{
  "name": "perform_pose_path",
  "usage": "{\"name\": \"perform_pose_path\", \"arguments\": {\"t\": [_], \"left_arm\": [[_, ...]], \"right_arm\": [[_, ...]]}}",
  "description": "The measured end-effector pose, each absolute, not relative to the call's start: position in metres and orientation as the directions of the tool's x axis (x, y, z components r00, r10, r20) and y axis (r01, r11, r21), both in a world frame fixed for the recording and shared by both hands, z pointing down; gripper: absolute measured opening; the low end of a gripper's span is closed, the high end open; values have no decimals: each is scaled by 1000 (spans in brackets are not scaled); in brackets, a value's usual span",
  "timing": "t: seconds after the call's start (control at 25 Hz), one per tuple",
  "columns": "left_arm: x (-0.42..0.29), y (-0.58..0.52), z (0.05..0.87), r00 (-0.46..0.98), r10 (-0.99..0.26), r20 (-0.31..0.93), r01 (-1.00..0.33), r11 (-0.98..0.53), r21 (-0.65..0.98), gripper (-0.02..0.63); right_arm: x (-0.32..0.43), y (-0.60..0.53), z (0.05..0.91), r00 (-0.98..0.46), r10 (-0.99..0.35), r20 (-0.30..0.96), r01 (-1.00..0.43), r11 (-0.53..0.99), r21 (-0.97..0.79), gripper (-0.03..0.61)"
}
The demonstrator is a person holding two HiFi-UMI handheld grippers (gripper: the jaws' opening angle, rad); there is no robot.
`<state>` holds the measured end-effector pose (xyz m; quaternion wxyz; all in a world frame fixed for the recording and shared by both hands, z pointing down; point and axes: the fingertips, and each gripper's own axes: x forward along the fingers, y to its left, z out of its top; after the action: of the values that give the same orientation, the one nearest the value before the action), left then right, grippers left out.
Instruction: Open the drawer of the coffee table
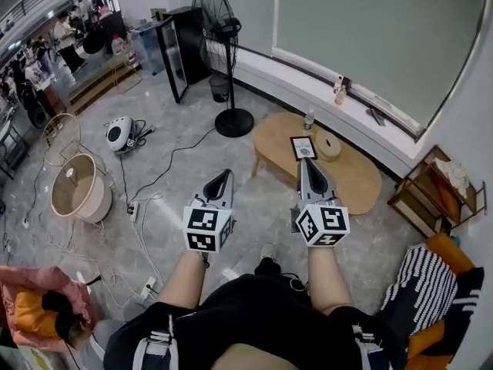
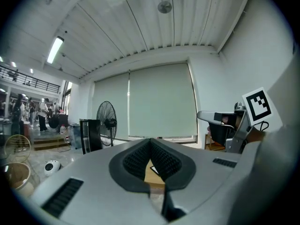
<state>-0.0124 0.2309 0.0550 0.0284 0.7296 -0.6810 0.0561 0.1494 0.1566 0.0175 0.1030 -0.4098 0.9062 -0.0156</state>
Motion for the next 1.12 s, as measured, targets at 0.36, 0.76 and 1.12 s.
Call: {"name": "perform_pose_path", "arguments": {"t": [0.36, 0.76, 1.12], "left_arm": [[-38, 77, 32, 52, -993, 107, -996, -59, -59, 20], [-25, -80, 40, 61, -985, 160, -994, -75, -81, 20], [-20, -148, 59, 79, -977, 199, -993, -95, -72, 20]], "right_arm": [[121, 3, 6, -652, -739, -172, -736, 671, -93, 15], [133, -152, 25, -644, -755, -123, -745, 655, -128, 15], [141, -212, 44, -635, -768, -82, -758, 640, -126, 15]]}}
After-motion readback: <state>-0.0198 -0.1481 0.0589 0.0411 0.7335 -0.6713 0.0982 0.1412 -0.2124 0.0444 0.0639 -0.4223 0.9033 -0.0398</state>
